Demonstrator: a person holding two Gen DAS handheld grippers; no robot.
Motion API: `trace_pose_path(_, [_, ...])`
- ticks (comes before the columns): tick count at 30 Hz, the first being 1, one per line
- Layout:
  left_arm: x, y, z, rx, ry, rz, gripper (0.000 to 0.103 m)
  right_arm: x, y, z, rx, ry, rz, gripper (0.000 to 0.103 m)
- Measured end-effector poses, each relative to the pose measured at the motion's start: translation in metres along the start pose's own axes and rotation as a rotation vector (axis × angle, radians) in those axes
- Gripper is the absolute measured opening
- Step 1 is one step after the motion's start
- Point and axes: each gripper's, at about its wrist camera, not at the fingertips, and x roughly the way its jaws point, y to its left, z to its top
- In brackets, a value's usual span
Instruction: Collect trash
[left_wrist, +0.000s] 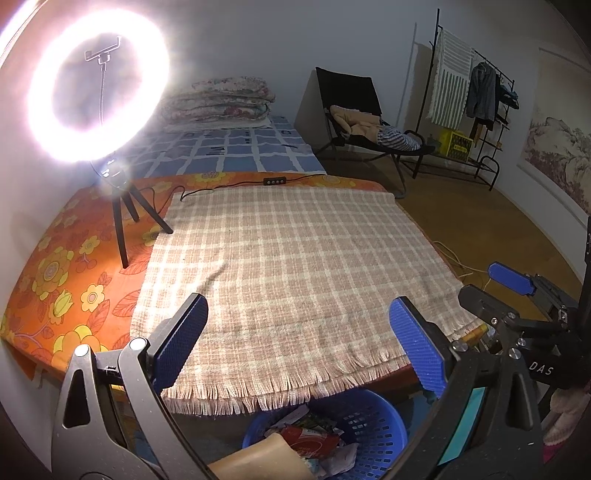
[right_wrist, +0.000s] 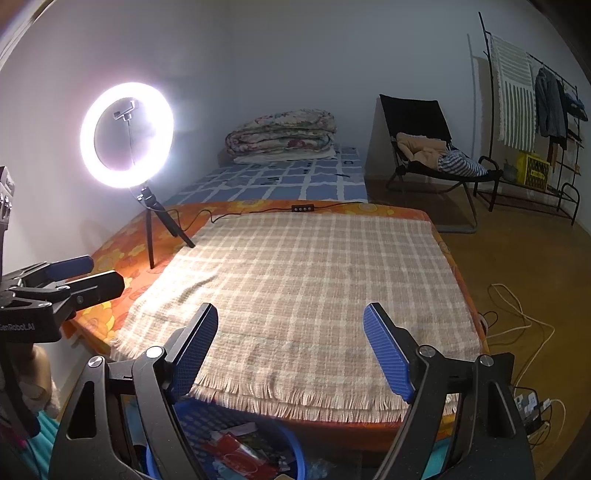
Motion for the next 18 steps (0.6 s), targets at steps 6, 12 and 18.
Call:
trace_pose_path(6, [0.0002,-0.0008,-0.0001,0.002,-0.001,0.003,0.100,-0.0002,0.0005,-0.0002,0.003,-0.001,-0.003,0.081])
trace_pose_path(12, [0.0022,0.0010,-0.0004,0.000,0.000,0.012,0.100,0.0002,-0.0003,-0.0016,0.003,-0.001,0.001,0.081])
trace_pose_path(18, [0.0024,0.0018,-0.0005,0.002,0.002,0.017,0.100,0.0018,0.0012,-0.0032,0.005,0.005,0.004,0.081])
